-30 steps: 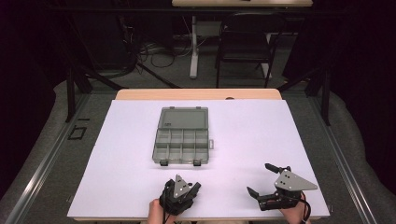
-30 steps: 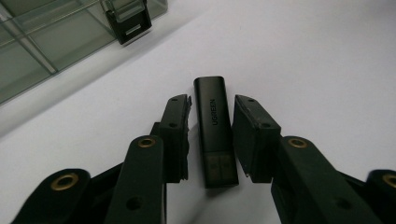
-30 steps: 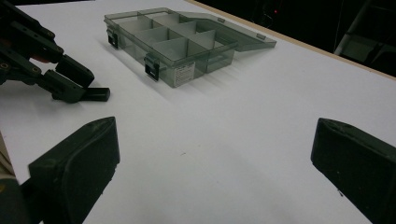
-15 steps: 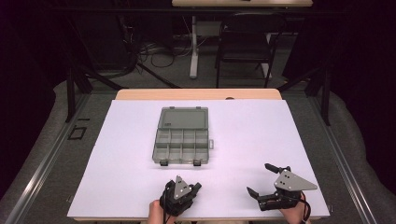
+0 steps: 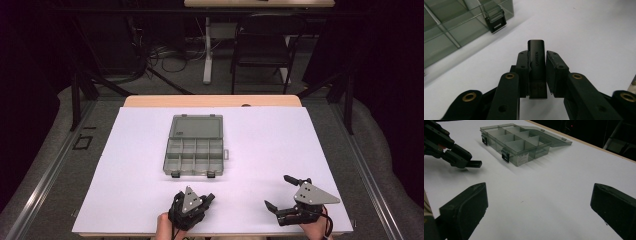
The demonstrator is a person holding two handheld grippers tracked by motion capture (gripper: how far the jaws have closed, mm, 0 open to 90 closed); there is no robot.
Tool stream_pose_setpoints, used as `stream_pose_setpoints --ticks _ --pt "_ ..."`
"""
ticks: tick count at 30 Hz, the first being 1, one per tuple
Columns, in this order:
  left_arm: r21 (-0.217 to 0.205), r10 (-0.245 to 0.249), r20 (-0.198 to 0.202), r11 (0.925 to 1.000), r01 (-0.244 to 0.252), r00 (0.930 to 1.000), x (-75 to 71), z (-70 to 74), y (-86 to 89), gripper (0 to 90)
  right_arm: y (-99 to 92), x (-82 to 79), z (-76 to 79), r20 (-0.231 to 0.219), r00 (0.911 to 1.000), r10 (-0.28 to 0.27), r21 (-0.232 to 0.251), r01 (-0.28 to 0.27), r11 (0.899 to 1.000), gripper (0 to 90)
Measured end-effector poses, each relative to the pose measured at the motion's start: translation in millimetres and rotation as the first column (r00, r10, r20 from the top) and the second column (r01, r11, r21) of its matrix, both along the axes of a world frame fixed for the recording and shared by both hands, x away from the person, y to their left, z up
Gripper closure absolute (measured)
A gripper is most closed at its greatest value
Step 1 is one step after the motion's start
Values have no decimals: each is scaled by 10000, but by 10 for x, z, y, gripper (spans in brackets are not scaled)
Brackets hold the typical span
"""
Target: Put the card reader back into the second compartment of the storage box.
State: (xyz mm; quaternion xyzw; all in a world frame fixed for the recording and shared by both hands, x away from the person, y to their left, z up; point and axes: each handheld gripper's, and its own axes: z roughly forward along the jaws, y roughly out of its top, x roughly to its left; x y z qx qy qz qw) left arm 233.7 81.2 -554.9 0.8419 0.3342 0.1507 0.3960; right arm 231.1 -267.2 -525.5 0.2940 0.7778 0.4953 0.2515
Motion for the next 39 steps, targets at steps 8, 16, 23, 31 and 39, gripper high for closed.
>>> stream_pose_setpoints --ticks 8,16,23,31,39 --pt "-125 26 85 9999 -25 10000 16 43 54 734 0 0 0 -23 10000 18 1 -18 10000 9" --pt "-126 -18 127 9999 19 9999 36 77 93 734 -3 0 0 -8 10000 12 24 -12 10000 9" --pt "-61 -70 127 10000 70 9999 44 91 113 734 -1 0 -1 -25 10000 34 19 -34 10000 9" --pt "-44 -60 154 10000 61 9999 64 114 153 734 -1 -1 0 21 9999 102 -21 -102 9999 11" --pt "-112 15 168 9999 -14 9999 86 138 201 734 -1 -4 -2 -41 9999 97 -17 -97 10000 15"
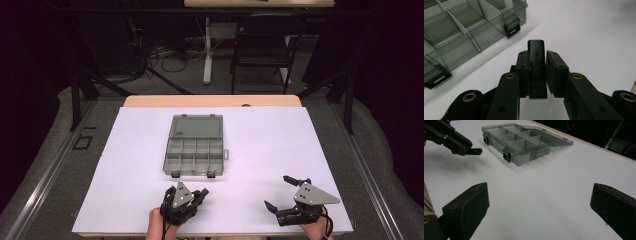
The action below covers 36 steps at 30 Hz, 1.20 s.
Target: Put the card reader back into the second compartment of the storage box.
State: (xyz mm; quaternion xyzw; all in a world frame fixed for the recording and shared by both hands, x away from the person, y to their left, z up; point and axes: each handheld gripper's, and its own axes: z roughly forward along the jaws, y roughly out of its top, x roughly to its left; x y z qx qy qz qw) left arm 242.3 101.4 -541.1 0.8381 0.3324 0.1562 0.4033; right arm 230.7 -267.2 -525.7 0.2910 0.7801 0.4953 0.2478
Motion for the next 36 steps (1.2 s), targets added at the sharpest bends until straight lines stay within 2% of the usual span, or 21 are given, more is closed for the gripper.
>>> stream_pose_setpoints --ticks 36 --pt "-216 410 269 9989 -404 9988 71 138 208 734 1 2 -5 -125 9999 -75 16 75 10000 15"
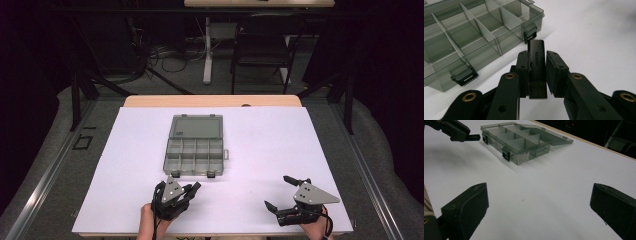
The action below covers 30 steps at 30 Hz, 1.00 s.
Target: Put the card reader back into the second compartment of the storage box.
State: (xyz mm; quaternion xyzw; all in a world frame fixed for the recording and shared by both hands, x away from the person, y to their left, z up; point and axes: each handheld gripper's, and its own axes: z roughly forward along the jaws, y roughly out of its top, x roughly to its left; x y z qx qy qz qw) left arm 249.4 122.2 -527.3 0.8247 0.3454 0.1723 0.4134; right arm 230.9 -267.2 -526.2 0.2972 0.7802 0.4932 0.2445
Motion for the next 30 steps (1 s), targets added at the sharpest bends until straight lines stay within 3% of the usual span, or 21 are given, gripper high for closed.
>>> stream_pose_setpoints --ticks 30 --pt "-310 687 391 9972 -675 9969 127 173 189 734 1 11 -4 -13 10000 46 -65 -46 10000 16"
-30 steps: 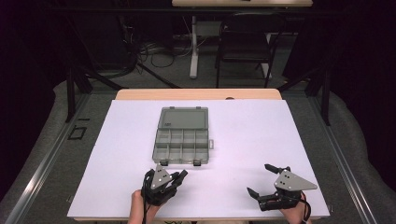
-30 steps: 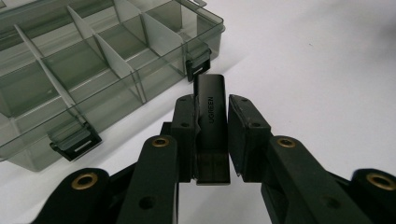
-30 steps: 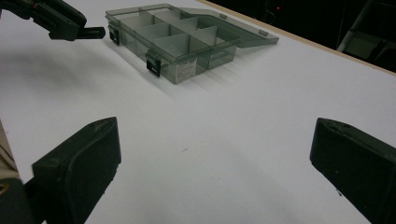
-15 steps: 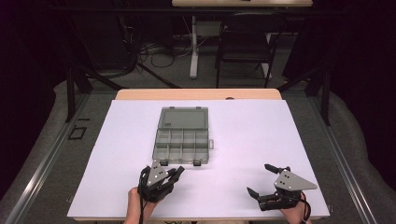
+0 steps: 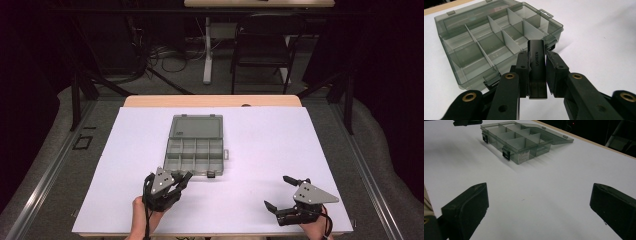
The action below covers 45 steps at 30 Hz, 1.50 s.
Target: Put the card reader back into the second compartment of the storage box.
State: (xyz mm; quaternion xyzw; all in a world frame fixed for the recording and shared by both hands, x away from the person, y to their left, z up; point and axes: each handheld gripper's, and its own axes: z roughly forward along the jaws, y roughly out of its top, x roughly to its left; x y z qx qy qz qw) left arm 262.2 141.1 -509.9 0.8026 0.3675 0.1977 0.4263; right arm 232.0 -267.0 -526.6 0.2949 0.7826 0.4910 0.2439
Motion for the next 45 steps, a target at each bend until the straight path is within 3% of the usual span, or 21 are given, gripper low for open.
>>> stream_pose_setpoints --ticks 31,45 --pt "-407 384 590 9985 -360 9975 213 240 62 734 -1 10 -5 -15 10000 -13 -30 13 10000 17" --pt "-600 764 846 9956 -714 9935 395 309 83 734 0 15 -10 -62 10000 2 -43 -3 10000 17"
